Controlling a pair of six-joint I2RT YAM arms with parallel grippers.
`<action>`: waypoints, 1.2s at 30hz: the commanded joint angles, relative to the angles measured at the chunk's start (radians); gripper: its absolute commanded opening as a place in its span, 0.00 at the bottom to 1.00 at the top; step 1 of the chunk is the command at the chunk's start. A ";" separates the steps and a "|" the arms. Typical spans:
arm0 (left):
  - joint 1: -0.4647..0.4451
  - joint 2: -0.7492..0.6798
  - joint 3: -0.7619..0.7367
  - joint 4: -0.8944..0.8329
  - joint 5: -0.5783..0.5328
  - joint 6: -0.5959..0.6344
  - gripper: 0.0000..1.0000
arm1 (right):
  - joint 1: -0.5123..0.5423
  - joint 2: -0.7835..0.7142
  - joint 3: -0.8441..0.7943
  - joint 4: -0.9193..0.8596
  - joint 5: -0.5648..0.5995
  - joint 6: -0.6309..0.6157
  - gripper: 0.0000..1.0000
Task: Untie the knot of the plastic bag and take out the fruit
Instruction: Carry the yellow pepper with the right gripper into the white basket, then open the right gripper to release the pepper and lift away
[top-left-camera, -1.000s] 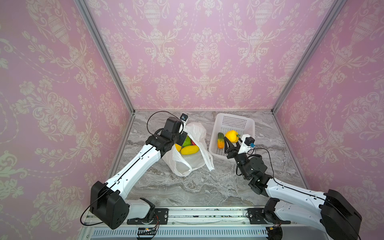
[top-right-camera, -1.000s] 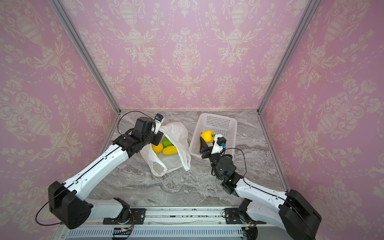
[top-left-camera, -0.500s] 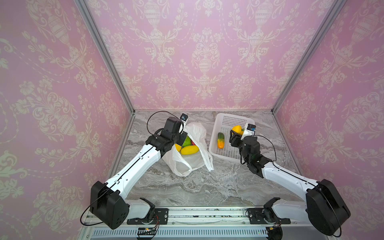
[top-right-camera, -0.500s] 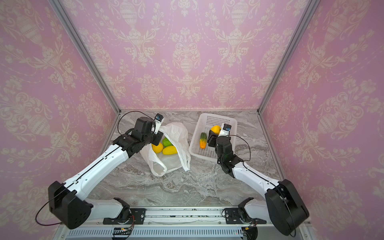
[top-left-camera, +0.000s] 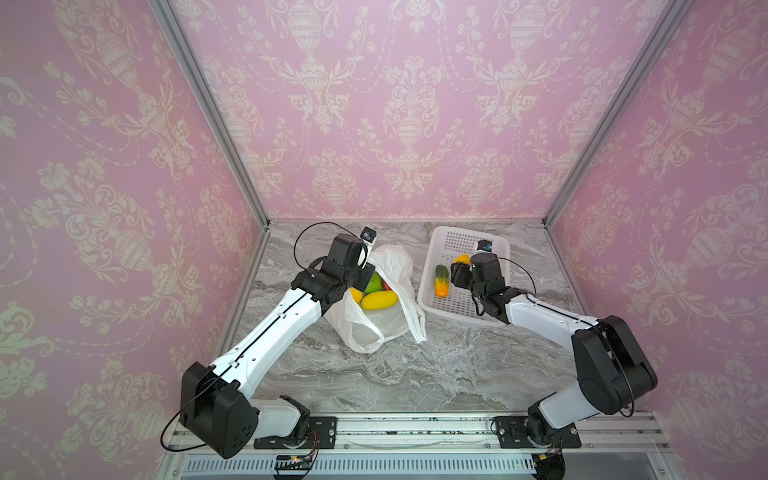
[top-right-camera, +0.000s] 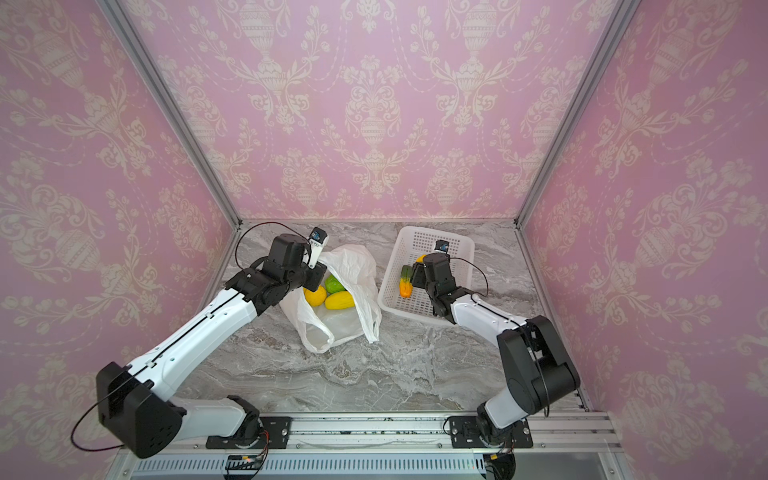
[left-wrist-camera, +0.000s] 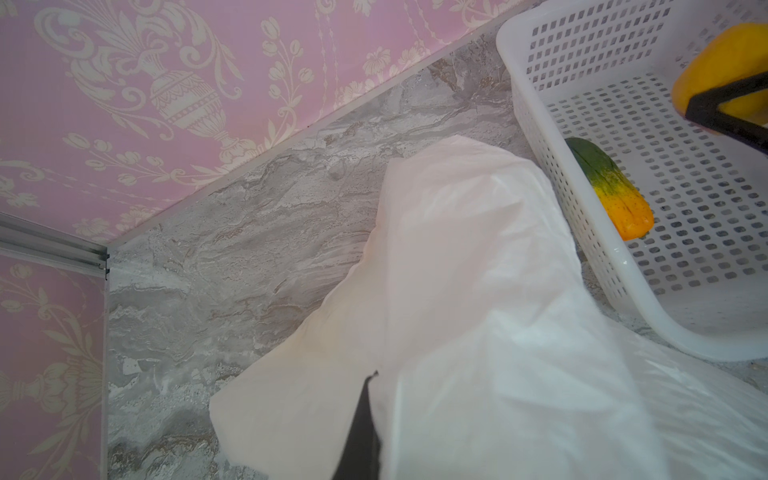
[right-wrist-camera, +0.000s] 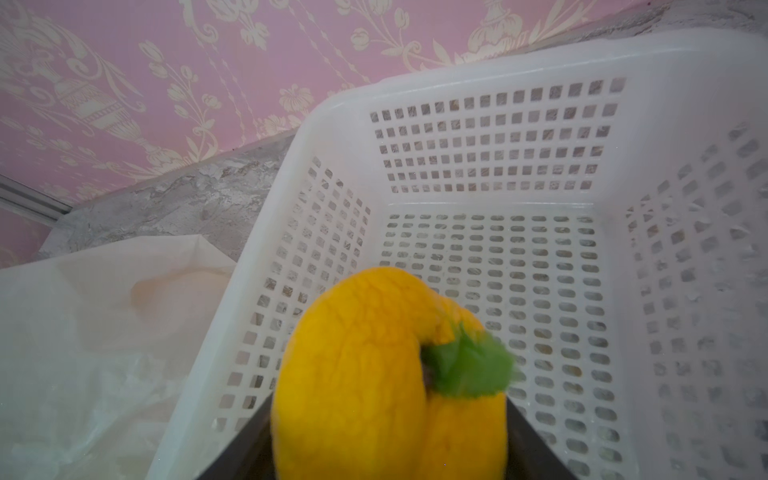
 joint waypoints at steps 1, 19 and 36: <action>0.008 -0.015 -0.007 0.003 0.023 -0.009 0.00 | -0.006 0.061 0.082 -0.119 -0.029 -0.053 0.37; 0.008 -0.012 -0.005 -0.001 0.024 -0.007 0.00 | -0.032 0.294 0.276 -0.266 -0.019 -0.085 0.53; 0.008 -0.017 -0.004 -0.003 0.031 -0.011 0.00 | -0.034 0.022 0.038 -0.096 -0.008 -0.066 0.94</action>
